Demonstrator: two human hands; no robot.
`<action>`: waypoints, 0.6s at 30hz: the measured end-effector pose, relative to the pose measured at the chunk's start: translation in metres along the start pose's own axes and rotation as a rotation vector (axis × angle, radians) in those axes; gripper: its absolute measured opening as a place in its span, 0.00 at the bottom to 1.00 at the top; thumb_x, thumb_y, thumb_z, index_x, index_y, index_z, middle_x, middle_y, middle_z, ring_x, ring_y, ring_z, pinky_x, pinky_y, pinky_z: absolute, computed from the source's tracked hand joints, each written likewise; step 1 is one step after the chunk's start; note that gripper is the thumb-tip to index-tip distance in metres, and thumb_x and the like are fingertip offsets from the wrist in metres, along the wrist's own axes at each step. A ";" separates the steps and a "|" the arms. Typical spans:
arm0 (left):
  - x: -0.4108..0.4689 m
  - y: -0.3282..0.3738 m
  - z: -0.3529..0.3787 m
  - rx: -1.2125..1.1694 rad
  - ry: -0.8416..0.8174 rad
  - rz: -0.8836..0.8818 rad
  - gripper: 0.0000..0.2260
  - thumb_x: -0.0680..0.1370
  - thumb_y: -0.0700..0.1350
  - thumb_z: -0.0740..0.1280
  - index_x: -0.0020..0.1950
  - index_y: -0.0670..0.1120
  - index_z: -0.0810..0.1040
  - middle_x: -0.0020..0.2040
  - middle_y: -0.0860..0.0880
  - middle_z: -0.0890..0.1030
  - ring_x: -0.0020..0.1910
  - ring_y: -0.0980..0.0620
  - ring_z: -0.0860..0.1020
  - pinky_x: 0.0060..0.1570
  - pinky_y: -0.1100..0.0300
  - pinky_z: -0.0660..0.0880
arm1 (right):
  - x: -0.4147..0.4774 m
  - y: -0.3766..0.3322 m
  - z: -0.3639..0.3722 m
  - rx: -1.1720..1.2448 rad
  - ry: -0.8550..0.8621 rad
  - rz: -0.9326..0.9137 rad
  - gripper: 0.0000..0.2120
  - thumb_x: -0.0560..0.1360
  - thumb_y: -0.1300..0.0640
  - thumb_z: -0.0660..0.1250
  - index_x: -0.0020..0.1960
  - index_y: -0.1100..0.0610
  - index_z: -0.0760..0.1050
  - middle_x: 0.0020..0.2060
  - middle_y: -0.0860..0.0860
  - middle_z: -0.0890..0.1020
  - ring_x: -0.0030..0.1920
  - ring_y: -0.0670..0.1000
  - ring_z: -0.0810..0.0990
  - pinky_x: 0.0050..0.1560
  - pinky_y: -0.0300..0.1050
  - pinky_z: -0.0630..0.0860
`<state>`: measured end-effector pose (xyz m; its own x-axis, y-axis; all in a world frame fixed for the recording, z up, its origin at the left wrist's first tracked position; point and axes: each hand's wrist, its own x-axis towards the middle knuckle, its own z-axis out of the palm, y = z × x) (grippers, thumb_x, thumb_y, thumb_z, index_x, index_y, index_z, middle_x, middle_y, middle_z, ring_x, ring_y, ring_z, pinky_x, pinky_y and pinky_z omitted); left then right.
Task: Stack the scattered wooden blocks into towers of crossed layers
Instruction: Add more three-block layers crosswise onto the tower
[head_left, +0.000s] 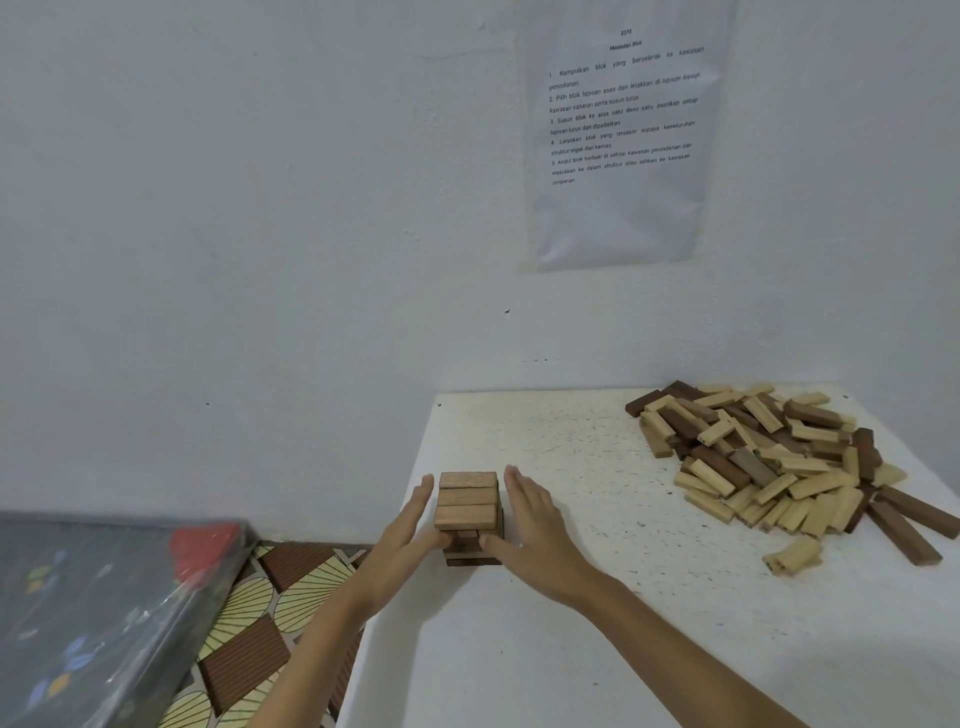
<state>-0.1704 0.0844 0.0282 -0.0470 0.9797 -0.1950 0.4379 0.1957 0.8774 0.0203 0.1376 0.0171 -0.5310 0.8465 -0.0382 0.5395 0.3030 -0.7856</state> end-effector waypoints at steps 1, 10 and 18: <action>0.001 0.000 0.001 0.002 0.003 0.004 0.36 0.75 0.55 0.62 0.78 0.59 0.47 0.76 0.64 0.50 0.74 0.65 0.49 0.73 0.57 0.50 | 0.000 -0.001 0.001 -0.015 -0.011 0.008 0.39 0.80 0.50 0.60 0.79 0.54 0.36 0.78 0.47 0.41 0.77 0.48 0.37 0.77 0.51 0.41; 0.001 -0.001 0.010 0.007 0.023 0.007 0.31 0.77 0.55 0.55 0.78 0.60 0.47 0.78 0.61 0.50 0.76 0.63 0.48 0.76 0.57 0.48 | -0.002 -0.007 0.007 -0.121 -0.042 0.018 0.32 0.84 0.50 0.49 0.77 0.57 0.33 0.78 0.50 0.37 0.77 0.49 0.35 0.74 0.47 0.37; -0.002 -0.006 0.013 0.084 0.041 0.037 0.30 0.77 0.58 0.50 0.78 0.60 0.45 0.79 0.60 0.49 0.77 0.62 0.48 0.76 0.58 0.46 | -0.003 -0.007 0.009 -0.181 -0.058 0.026 0.31 0.84 0.50 0.46 0.77 0.58 0.32 0.78 0.51 0.37 0.77 0.49 0.35 0.76 0.49 0.37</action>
<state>-0.1609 0.0808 0.0177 -0.0659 0.9874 -0.1438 0.5137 0.1571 0.8435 0.0122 0.1287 0.0172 -0.5496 0.8298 -0.0969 0.6592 0.3594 -0.6605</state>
